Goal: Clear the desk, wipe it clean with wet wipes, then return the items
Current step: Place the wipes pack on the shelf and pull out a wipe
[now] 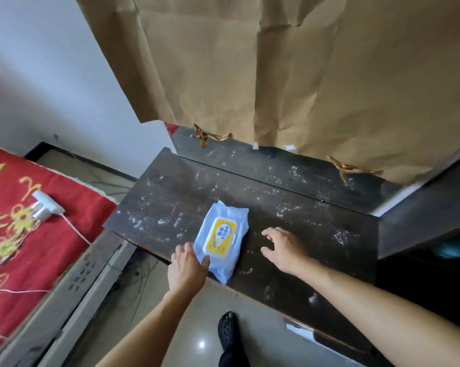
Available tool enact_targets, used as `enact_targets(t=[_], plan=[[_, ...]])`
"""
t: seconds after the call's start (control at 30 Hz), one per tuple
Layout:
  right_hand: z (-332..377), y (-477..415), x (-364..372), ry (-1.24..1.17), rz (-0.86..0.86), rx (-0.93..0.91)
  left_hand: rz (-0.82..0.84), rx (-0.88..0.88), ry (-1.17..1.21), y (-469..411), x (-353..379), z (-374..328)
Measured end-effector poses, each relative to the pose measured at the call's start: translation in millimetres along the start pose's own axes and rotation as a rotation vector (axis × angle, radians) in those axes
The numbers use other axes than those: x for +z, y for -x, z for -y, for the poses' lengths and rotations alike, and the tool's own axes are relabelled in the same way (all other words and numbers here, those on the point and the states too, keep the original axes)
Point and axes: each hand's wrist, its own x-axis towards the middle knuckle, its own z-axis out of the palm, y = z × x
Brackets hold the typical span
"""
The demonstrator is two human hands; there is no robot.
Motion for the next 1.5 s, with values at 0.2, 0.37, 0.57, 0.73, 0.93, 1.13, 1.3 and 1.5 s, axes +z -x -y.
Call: enact_targets(t=[0.2,0.37,0.57,0.73,0.93,1.13,1.3,1.5], plan=[[62,-86,10,0.098,-0.006,0.076,0.278,-0.1,0.179,-41,14,33],[76,-119,30,0.124,0.159,0.195,0.341,-0.185,0.363,-45,26,44],[77,-118,33,-0.063,0.072,0.315,0.275,-0.074,0.364,-51,25,45],[59,-94,11,-0.369,0.003,0.359,0.221,0.015,0.437,-46,13,31],[20,-23,-18,-0.513,-0.178,0.392,0.189,0.003,0.643,-18,4,-13],[-33,80,-45,-0.545,-0.377,0.431,0.199,0.072,0.783,53,16,-81],[-87,179,-86,-0.597,-0.471,0.478,0.167,0.232,0.758,130,32,-145],[-136,265,-158,-0.594,-0.648,0.522,0.239,0.435,0.803,209,38,-230]])
